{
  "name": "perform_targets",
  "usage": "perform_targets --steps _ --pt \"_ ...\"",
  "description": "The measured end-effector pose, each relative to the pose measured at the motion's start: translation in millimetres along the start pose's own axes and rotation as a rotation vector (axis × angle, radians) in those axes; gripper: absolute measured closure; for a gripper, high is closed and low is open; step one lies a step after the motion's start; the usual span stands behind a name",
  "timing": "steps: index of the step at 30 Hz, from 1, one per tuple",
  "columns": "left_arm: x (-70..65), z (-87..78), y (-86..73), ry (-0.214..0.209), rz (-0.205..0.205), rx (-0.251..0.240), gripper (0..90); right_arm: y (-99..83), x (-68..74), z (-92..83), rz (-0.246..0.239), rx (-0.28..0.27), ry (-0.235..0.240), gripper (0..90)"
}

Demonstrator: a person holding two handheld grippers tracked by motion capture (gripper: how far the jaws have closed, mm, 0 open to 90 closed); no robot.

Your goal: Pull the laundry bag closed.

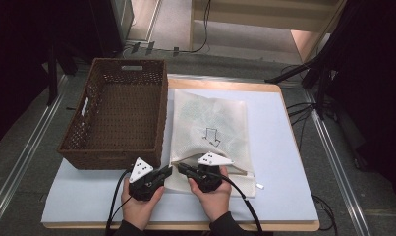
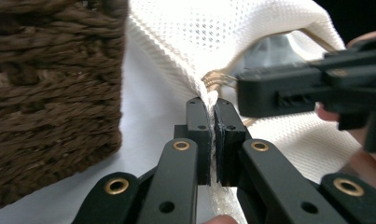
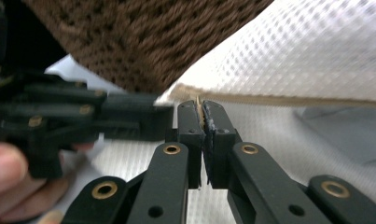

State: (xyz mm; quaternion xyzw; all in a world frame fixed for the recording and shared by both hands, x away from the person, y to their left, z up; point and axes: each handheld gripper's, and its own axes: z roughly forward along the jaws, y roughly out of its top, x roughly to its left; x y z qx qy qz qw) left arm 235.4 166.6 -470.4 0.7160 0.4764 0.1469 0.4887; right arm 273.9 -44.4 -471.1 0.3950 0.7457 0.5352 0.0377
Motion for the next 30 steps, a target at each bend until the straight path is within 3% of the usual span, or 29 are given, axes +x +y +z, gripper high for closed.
perform_targets --steps 5,13,20,24,28,30 --pt "-0.6 0.3 -0.7 0.001 0.006 0.005 87.2 2.9 0.3 -1.2 0.05 -0.071 -0.002 86.3" --pt "0.1 0.8 -0.7 -0.012 -0.002 0.002 87.2 -2.9 1.7 6.2 0.054 -0.027 -0.009 85.6" --pt "3.8 1.9 0.8 -0.009 -0.052 -0.009 84.6 -3.8 3.9 6.2 0.035 -0.021 -0.006 88.0" --pt "8.0 3.8 2.4 -0.036 -0.083 -0.005 83.9 -4.4 3.6 7.3 0.032 -0.013 -0.004 88.1" --pt "3.2 2.7 1.5 -0.027 -0.033 -0.014 87.1 -4.3 3.1 7.5 0.037 0.0 -0.024 88.1" --pt "2.8 2.0 1.3 -0.03 -0.029 -0.019 87.5 -3.5 3.0 7.1 0.036 0.001 -0.03 88.1"
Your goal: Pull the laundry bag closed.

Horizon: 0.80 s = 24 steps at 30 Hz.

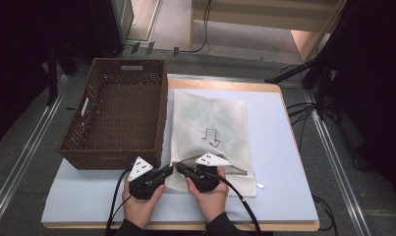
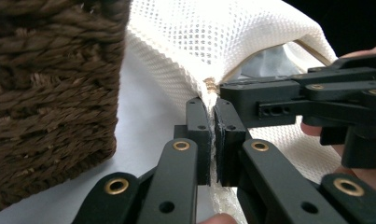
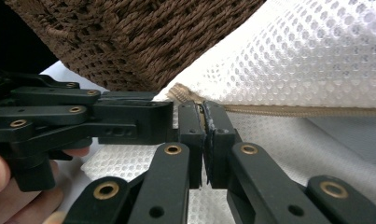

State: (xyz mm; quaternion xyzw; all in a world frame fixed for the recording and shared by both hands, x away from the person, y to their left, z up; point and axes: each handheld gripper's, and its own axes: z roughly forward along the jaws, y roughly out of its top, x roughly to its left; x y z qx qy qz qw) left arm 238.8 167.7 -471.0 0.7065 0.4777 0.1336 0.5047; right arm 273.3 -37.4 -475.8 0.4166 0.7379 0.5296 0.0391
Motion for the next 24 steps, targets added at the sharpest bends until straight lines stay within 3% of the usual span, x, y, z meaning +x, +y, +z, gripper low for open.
perform_targets --steps 11,18,24 --pt "2.0 -3.7 -1.4 0.001 -0.021 -0.027 87.7 -0.8 -2.8 0.4 -0.009 0.024 -0.026 88.2" --pt "-2.9 -3.2 -2.6 0.03 0.021 -0.023 87.6 -1.8 -2.5 -0.6 -0.044 0.03 -0.04 88.2" --pt "-3.8 -3.1 -3.1 0.028 0.027 -0.028 87.5 -4.3 -2.6 -2.3 -0.06 0.03 -0.049 88.1"
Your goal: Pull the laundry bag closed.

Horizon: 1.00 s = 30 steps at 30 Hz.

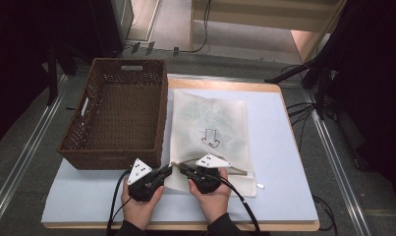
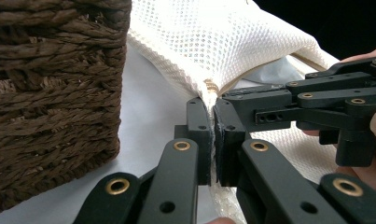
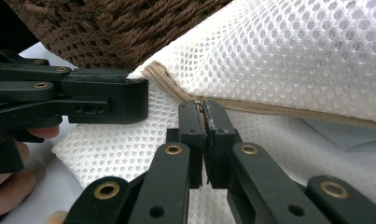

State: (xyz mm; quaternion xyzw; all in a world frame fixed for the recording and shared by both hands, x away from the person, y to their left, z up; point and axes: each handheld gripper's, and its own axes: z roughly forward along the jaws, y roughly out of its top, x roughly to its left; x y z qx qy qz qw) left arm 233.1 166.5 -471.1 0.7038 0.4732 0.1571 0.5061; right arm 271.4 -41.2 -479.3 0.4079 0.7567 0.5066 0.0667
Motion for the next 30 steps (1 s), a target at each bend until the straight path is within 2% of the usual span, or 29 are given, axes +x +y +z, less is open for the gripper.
perform_targets --steps 3,7,21,24,28,30 --pt "0.3 0.3 0.1 -0.004 -0.004 0.004 87.5 -0.8 -1.0 -1.4 -0.009 0.002 0.0 88.2" --pt "1.7 -1.7 -0.2 -0.004 -0.019 -0.018 87.5 -3.9 -4.2 -3.7 -0.001 0.011 -0.012 88.2" --pt "-0.3 -1.5 -0.8 -0.001 -0.001 -0.019 87.4 -6.7 -4.7 -11.0 -0.04 0.009 -0.017 88.2" --pt "2.1 -3.1 -0.8 -0.003 -0.025 -0.032 87.4 -8.5 -6.9 -13.4 -0.037 0.019 -0.029 88.2" --pt "4.0 -4.8 -1.0 -0.008 -0.034 -0.039 87.4 -9.9 -11.7 -18.6 -0.032 0.021 -0.05 88.1" --pt "3.5 -4.9 -1.2 -0.007 -0.027 -0.042 87.4 -10.4 -12.7 -20.6 -0.036 0.012 -0.04 88.1"
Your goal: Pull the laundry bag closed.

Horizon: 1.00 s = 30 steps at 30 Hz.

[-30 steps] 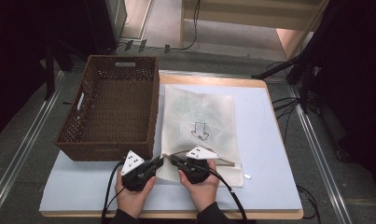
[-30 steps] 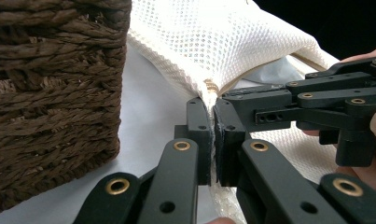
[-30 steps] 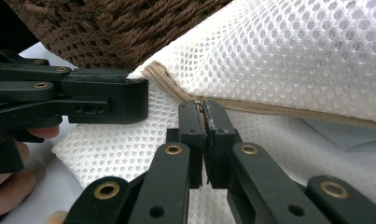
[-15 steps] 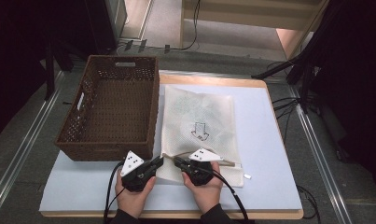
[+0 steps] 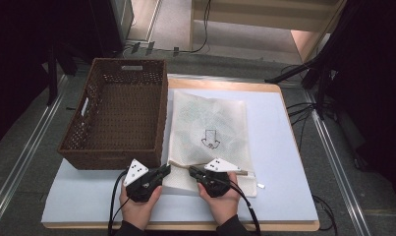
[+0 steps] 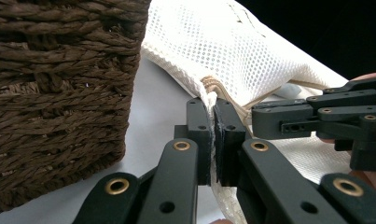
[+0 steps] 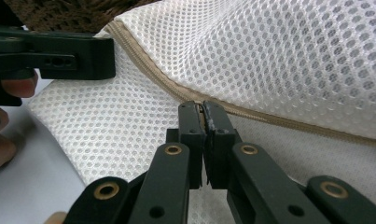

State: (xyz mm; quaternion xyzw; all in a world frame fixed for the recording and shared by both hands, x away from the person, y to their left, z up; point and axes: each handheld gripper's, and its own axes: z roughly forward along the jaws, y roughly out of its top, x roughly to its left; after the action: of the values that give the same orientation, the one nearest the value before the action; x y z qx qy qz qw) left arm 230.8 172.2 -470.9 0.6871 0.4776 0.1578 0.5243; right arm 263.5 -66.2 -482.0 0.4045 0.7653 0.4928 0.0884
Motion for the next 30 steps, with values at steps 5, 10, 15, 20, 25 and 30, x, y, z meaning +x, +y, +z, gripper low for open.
perform_targets --steps 5,10,15,20,25,30 --pt "-1.2 0.4 -0.2 -0.003 0.01 0.002 87.3 -0.6 -0.2 -2.0 -0.006 -0.001 -0.004 88.1" --pt "-2.0 0.3 -0.4 0.0 0.015 0.006 87.3 -1.4 0.1 -3.1 -0.011 -0.001 -0.008 88.1" --pt "-1.9 0.0 -0.5 0.0 0.014 0.003 87.3 -3.5 -3.4 -7.6 -0.005 0.0 -0.02 88.1" --pt "-3.0 0.0 -0.8 -0.002 0.023 0.005 87.3 -5.1 -3.5 -10.7 -0.015 -0.001 -0.025 88.1" --pt "-1.6 -1.0 -0.6 0.001 0.014 0.003 87.3 -6.6 -8.5 -13.9 0.004 0.002 -0.044 88.1" --pt "-1.4 -1.1 -0.5 0.003 0.009 0.004 87.3 -8.5 -13.4 -19.2 0.01 -0.003 -0.06 88.0"
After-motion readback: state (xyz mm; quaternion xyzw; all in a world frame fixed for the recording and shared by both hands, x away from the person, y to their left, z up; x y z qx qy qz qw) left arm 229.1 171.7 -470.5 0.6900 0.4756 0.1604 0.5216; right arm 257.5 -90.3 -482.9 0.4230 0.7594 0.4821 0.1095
